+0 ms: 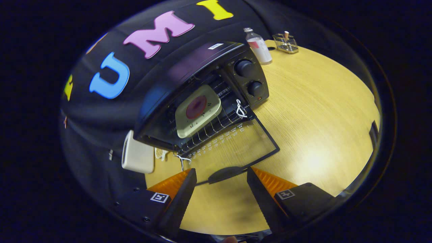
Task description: Open the toaster oven, put the food inside, and close the toaster oven door.
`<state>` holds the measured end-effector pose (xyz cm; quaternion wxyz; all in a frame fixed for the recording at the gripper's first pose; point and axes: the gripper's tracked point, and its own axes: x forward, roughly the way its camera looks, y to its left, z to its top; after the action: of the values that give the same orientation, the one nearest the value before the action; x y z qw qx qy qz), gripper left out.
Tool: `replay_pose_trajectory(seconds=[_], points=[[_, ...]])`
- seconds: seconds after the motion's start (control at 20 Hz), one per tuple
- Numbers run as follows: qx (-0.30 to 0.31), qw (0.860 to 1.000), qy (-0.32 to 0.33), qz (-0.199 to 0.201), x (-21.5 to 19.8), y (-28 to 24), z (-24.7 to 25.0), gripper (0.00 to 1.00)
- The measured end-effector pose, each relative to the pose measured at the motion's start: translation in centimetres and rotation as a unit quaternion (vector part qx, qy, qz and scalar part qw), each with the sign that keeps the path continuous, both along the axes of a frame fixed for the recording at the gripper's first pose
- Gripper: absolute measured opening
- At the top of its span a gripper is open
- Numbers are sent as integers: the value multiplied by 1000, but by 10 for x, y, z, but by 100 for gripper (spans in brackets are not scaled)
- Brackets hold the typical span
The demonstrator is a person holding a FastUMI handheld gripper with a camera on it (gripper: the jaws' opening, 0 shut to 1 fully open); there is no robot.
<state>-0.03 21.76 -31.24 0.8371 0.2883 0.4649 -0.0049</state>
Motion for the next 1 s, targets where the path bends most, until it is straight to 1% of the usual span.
replay_pose_trajectory(seconds=[0.15, 0.25, 0.45, 0.65, 0.75, 0.85, 0.9, 1.0], points=[[-44, 998, 24, 40, -18, 5, -25, 99], [-62, 995, 41, 62, -25, 10, -41, 99], [-80, 990, 66, 97, -28, 26, -67, 99], [-96, 987, 64, 115, -19, 34, -76, 99], [-97, 987, 60, 116, -11, 36, -77, 99], [-91, 988, 56, 108, -3, 39, -77, 99], [-91, 987, 63, 112, -3, 39, -80, 99], [-96, 987, 53, 115, -1, 40, -78, 99]])
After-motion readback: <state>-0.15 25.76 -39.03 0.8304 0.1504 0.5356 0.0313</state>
